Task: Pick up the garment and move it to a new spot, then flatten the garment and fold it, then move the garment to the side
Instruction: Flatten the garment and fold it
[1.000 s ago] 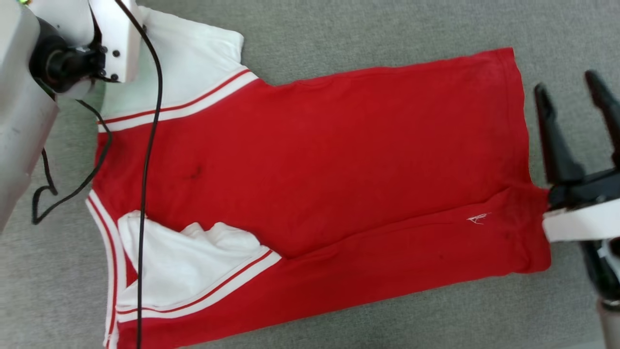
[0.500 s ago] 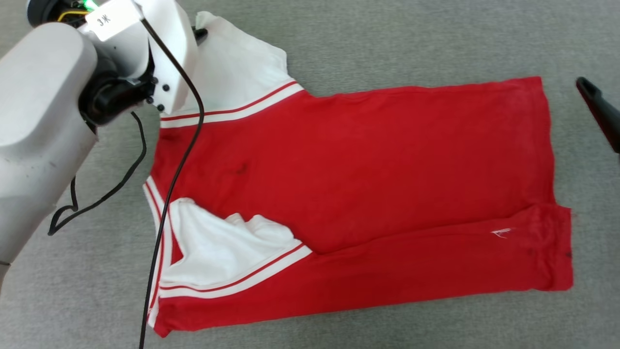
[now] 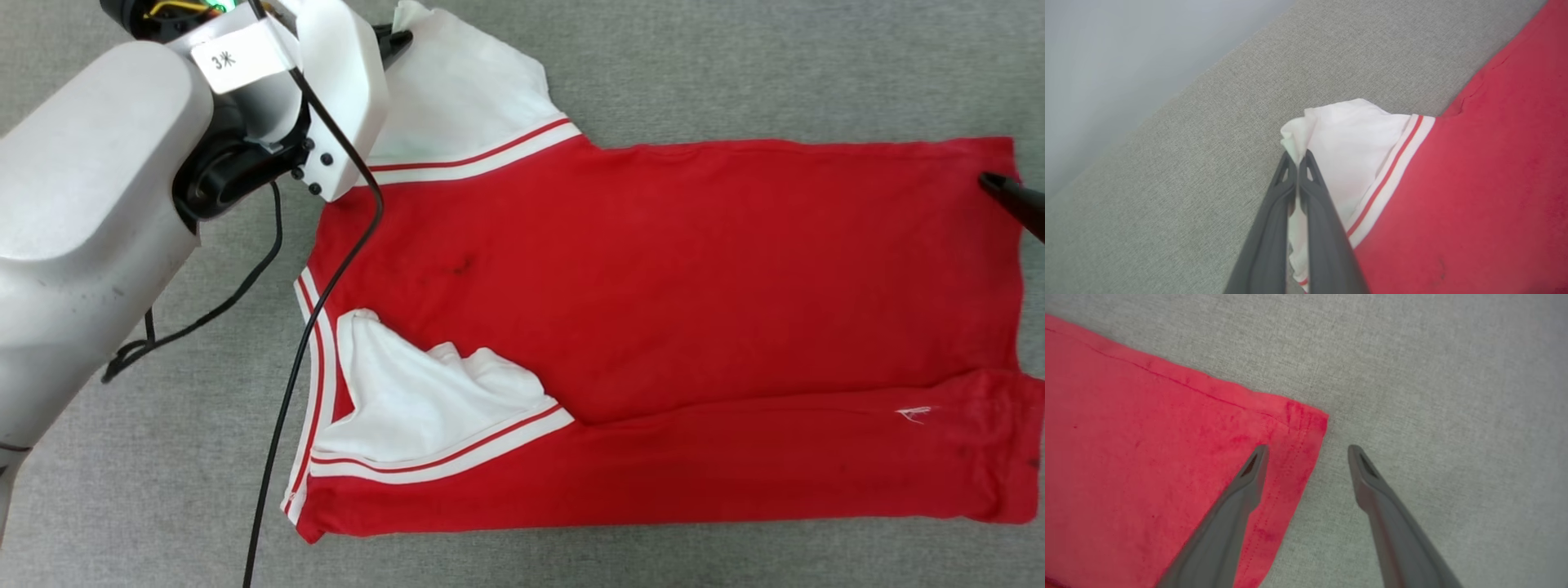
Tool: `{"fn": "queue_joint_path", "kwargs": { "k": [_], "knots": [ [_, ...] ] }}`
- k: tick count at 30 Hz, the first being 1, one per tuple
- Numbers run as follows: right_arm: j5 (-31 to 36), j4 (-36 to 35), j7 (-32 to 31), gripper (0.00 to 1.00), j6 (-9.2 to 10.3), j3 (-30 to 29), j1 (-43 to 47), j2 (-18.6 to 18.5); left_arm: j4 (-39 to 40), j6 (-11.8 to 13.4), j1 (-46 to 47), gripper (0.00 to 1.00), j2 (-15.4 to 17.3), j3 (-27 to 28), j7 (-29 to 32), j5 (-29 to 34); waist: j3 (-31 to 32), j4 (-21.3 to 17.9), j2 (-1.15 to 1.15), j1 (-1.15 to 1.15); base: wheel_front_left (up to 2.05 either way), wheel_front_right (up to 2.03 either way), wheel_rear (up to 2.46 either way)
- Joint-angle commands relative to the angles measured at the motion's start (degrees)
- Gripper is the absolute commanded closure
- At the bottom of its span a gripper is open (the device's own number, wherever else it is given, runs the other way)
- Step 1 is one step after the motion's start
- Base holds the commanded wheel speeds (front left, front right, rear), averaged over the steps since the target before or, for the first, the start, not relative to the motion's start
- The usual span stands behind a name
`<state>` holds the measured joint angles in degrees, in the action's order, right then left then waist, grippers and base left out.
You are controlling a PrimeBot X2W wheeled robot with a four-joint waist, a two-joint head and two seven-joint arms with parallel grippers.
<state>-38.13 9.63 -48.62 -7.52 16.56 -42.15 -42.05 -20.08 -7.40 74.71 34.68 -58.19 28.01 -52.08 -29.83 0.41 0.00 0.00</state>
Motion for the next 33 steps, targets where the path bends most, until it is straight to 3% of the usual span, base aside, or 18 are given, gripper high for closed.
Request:
{"fn": "queue_joint_path", "kwargs": {
  "k": [1,13,14,15,16,27,33],
  "knots": [
    [0.3,2.5,0.7,0.00,0.06,0.8,-1.6,1.0,0.4,0.0,0.7,1.00,-0.3,0.0,-0.5,0.3,-0.8,0.7,0.00,0.00,0.00,0.00,0.00],
    [-0.5,13.4,6.0,0.00,-0.04,10.2,0.4,3.5,0.9,0.0,0.1,1.00,0.2,-0.1,-1.8,-0.3,-2.2,1.6,0.00,0.00,0.00,0.00,0.00],
    [-0.9,13.7,6.8,0.24,-0.04,10.5,0.3,3.3,0.8,0.0,0.0,1.00,0.4,-0.2,-1.9,-0.3,-2.2,1.5,0.00,0.00,0.00,0.00,0.00],
    [-1.2,13.9,7.6,0.88,-0.04,10.7,0.1,3.1,0.7,0.0,-0.1,1.00,0.6,-0.2,-2.1,-0.3,-2.1,1.3,0.00,0.00,0.00,0.00,0.00],
    [-1.4,14.0,8.5,1.00,-0.04,10.9,-0.4,2.7,0.7,0.0,-0.3,1.00,0.8,-0.2,-2.2,-0.4,-1.9,1.1,0.00,0.00,0.00,0.00,0.00],
    [-3.1,12.7,21.1,1.00,0.07,11.7,-1.8,1.2,1.6,0.5,-4.9,1.00,3.0,-0.1,-5.6,-1.5,4.3,0.2,0.00,0.00,0.00,0.00,0.00],
    [-4.0,11.5,25.9,1.00,0.07,12.3,2.8,0.7,5.1,2.6,-11.1,1.00,5.0,-0.2,-7.9,-3.0,9.3,0.3,0.00,0.00,0.00,0.00,0.00]
  ]
}}
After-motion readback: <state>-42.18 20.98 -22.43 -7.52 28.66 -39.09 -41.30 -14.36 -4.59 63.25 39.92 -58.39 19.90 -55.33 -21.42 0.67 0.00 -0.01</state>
